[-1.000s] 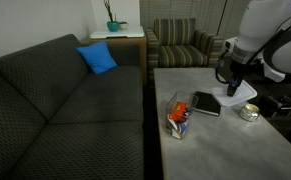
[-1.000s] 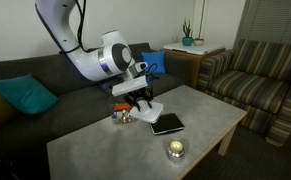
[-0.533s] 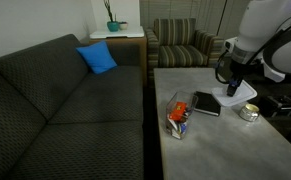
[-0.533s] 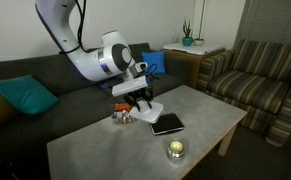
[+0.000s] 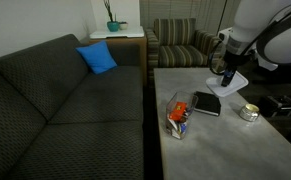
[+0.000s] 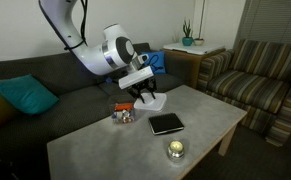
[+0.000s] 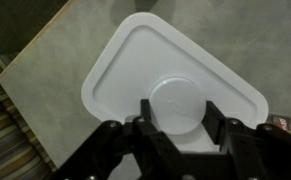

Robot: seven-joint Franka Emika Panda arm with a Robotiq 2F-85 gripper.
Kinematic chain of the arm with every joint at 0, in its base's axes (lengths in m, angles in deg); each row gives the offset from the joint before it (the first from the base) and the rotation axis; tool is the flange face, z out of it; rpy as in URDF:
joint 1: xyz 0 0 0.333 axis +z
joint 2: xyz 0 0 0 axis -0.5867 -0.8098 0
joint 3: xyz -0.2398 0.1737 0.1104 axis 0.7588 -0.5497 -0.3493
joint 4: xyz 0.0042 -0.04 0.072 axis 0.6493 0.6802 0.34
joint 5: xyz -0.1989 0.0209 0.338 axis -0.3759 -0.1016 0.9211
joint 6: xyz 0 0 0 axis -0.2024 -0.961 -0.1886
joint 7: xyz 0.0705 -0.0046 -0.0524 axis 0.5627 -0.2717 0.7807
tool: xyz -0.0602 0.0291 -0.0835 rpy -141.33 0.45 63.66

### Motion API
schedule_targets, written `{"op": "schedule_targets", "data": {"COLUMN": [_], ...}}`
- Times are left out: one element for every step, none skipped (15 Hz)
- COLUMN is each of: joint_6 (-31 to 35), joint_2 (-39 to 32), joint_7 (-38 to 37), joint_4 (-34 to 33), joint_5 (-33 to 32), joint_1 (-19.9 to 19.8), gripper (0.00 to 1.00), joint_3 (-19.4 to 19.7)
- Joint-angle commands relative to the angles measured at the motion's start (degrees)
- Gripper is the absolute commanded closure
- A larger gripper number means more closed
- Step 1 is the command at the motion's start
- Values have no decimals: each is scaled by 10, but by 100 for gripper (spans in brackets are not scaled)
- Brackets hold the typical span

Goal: Put the white lid on the storage bowl then push the button on the lid

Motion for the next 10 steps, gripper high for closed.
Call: {"op": "schedule_targets", "data": {"joint_6": [26, 43, 57, 70, 79, 82, 86, 89, 86, 85], "joint_2": [4, 3, 1, -3, -6, -11, -16, -22, -29, -37], "joint_7": [55, 73, 90, 109, 132, 155, 182, 211, 244, 279], "joint_4": [-33, -44, -57, -71, -84, -102, -117, -130, -143, -154], "joint_5": [-37, -45, -48, -50, -52, -54, -55, -57, -56, -55], "joint_1": [-12, -18, -26, -35, -44, -53, -68, -86, -106, -129], "gripper": [71, 71, 71, 71, 71, 71, 71, 71, 71, 71], "joint_3": [-6, -13, -25, -39, -55, -77, -104, -135, -173, -212]}}
